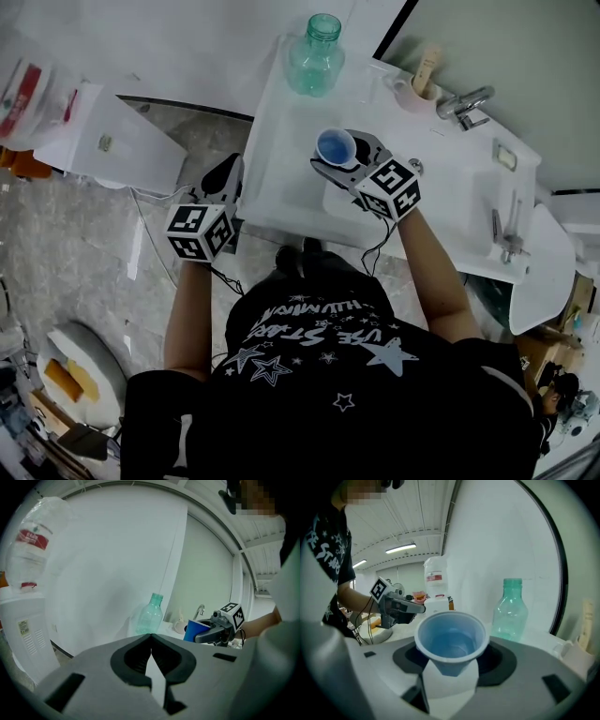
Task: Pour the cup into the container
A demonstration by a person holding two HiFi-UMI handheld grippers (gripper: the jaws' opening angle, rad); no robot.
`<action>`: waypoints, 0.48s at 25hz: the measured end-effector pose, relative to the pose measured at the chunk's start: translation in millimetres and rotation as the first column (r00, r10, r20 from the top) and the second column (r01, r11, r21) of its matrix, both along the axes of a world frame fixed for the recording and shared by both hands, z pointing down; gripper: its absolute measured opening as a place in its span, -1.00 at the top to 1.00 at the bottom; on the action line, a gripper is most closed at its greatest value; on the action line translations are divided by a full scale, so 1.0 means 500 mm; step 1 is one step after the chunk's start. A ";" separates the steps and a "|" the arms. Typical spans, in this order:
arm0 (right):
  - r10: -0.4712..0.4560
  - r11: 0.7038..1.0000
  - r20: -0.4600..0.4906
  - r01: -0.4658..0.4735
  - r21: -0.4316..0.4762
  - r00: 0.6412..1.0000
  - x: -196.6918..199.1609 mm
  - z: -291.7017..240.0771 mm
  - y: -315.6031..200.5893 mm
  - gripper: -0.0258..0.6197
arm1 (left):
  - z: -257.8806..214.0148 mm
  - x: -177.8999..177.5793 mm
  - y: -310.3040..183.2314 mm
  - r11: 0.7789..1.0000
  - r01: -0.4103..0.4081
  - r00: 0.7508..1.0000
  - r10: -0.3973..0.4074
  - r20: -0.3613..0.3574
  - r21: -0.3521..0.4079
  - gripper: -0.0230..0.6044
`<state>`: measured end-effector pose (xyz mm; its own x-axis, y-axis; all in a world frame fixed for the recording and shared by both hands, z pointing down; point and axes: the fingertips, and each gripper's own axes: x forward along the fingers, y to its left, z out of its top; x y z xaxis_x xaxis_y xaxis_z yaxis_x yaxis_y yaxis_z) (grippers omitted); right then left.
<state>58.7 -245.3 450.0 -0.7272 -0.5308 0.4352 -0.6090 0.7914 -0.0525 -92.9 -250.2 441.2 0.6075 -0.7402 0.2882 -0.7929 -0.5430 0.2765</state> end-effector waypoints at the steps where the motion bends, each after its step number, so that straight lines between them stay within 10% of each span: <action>1: 0.005 1.000 0.001 -0.005 -0.002 1.000 0.010 -0.010 -0.006 0.06 | -0.008 0.007 -0.006 1.000 -0.002 1.000 0.002 0.002 0.008 0.89; 12: 0.028 1.000 -0.018 -0.028 -0.012 0.999 0.085 -0.093 -0.079 0.07 | -0.082 0.079 -0.082 0.998 -0.009 1.000 0.009 -0.004 0.064 0.89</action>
<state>101.4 -284.6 403.7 -0.7039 -0.5456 0.4548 -0.6320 0.7733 -0.0507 -53.2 -291.3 400.1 0.6155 -0.7515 0.2376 -0.7866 -0.5671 0.2441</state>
